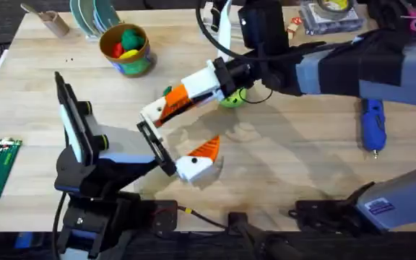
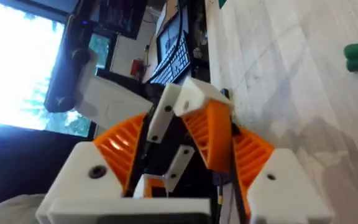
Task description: Pick up the gripper from the table and insert it into the empty holder that is missing its gripper. Then pick up a screw, insert it into the mounting hole, and use the screwdriver to tighten it. Finally, clean up the table by picking up the vegetable and placing it into the bucket.
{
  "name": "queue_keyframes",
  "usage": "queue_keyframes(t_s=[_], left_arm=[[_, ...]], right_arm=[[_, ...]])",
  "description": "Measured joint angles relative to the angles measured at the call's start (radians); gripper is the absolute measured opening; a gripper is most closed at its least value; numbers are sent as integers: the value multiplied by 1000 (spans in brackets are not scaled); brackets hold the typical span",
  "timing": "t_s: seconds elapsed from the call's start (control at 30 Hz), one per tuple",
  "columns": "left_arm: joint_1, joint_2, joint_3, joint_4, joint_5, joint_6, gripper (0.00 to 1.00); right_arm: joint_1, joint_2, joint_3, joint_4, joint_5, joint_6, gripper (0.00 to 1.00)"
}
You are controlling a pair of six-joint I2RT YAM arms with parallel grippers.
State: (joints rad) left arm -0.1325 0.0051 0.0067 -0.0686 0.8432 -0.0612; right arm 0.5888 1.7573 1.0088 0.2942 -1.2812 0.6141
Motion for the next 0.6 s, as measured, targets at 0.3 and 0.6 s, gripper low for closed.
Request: queue_keyframes(t_s=[0.3, 0.6], left_arm=[[-9, 0, 0, -4, 40, -2, 993], [-10, 0, 0, -6, 60, -3, 993]], right_arm=[[2, 0, 0, 5, -66, 0, 988], [-63, 0, 0, 0, 145, 0, 991]])
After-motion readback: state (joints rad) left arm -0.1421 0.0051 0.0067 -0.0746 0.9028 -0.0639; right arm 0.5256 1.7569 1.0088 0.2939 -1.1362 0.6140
